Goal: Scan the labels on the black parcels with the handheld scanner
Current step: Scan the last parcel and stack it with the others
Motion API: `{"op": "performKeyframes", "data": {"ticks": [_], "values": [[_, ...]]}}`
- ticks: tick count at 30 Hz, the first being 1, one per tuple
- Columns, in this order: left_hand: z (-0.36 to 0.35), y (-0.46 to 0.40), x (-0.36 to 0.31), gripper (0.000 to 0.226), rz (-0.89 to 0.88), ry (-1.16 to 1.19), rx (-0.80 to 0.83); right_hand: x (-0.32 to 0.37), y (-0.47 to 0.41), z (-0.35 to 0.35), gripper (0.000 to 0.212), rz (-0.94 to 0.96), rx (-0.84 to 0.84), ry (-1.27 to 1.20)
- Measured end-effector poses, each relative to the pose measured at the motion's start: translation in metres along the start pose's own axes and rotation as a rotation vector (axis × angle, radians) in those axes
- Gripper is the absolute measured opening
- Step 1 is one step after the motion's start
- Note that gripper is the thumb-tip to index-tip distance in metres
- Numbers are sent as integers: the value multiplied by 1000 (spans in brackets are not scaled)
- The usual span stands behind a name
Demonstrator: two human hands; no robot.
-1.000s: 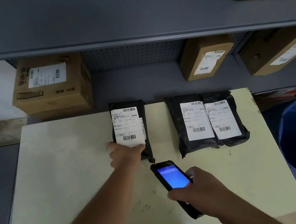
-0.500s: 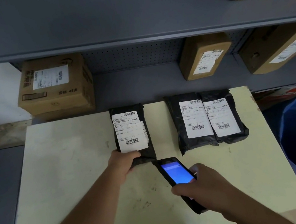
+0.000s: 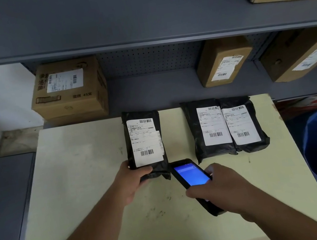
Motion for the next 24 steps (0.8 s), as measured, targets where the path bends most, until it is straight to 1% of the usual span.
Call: {"op": "performKeyframes", "data": {"ticks": [4,13,24], "values": [[9,-2,4,63,-31,9,11,8,2,0,54,10,1,23],[15,9,-2,88,-128,-44,-30,34,5,-6,57,57,18,113],[24,3,4,88,-159,-79,-15,47,8,-15,53,72,44,163]]}}
Point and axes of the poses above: each hand's wrist, its own y-axis away from the middle knuckle, its own z-axis out of the back of the hand, x = y × z, the point moved 6 cm from there along -y, towards the middle knuckle, and after that the axes turned 3 degrees about y, right-handed, at the moved point
